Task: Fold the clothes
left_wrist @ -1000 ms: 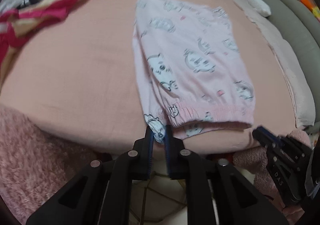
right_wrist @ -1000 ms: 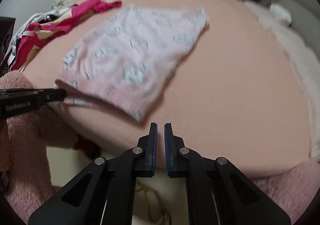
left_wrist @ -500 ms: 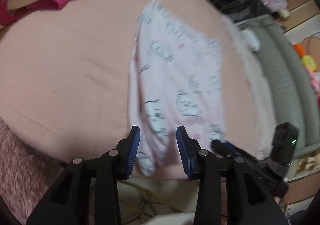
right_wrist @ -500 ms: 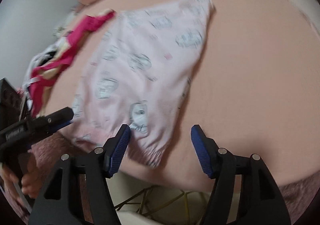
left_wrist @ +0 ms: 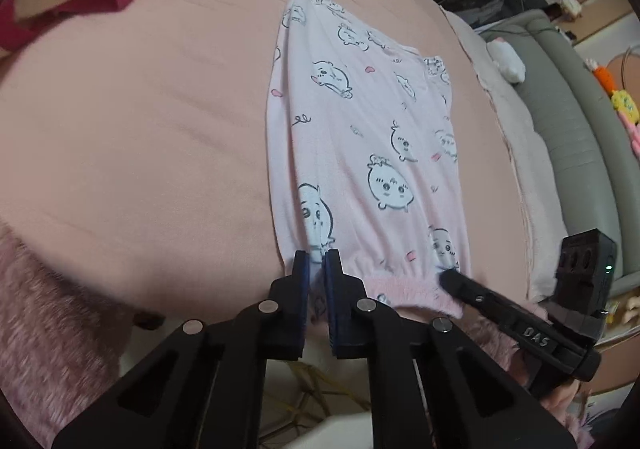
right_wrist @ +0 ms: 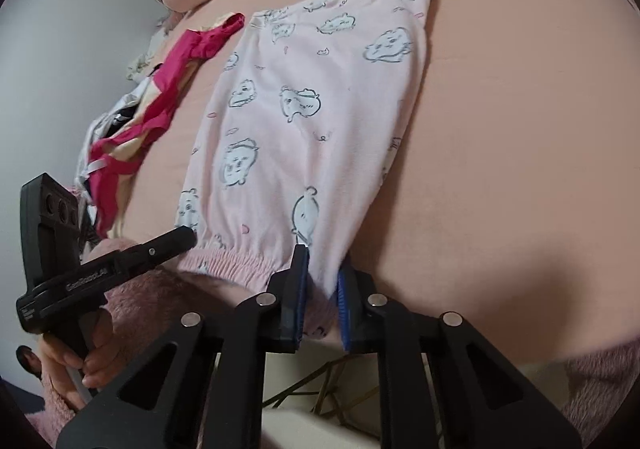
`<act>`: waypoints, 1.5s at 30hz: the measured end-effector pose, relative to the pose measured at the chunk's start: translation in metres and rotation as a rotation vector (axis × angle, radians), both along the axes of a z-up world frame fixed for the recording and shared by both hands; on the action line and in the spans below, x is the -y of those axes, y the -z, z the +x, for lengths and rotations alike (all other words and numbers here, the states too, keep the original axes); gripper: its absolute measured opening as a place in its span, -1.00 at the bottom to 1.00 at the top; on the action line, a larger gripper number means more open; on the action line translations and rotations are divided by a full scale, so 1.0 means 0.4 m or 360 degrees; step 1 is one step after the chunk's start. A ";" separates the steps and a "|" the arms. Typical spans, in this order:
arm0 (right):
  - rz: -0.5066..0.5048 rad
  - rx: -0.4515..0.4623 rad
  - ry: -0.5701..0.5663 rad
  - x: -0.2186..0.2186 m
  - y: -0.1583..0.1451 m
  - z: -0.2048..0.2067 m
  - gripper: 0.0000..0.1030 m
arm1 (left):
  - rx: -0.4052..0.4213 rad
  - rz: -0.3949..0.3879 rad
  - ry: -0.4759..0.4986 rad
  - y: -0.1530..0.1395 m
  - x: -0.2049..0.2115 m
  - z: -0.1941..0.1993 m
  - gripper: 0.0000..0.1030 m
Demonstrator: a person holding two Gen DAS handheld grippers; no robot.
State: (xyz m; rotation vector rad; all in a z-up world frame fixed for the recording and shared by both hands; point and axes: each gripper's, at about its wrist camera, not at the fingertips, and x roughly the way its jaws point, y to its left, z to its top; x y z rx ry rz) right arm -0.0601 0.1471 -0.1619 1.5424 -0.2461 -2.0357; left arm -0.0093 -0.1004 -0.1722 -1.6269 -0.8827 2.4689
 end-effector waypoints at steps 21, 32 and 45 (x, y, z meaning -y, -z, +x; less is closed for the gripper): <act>0.0258 -0.0142 0.0140 -0.007 0.017 -0.166 -0.05 | -0.0108 -0.0222 0.0171 -0.025 0.064 -0.146 -0.92; 0.0558 -0.0346 0.0075 0.020 -0.015 -0.157 -0.23 | -0.0070 -0.0069 0.0020 -0.024 0.153 -0.144 0.12; 0.0529 -0.0365 -0.0026 0.133 0.026 -0.334 -0.17 | -0.0120 -0.0588 0.0418 -0.001 0.037 -0.322 -0.13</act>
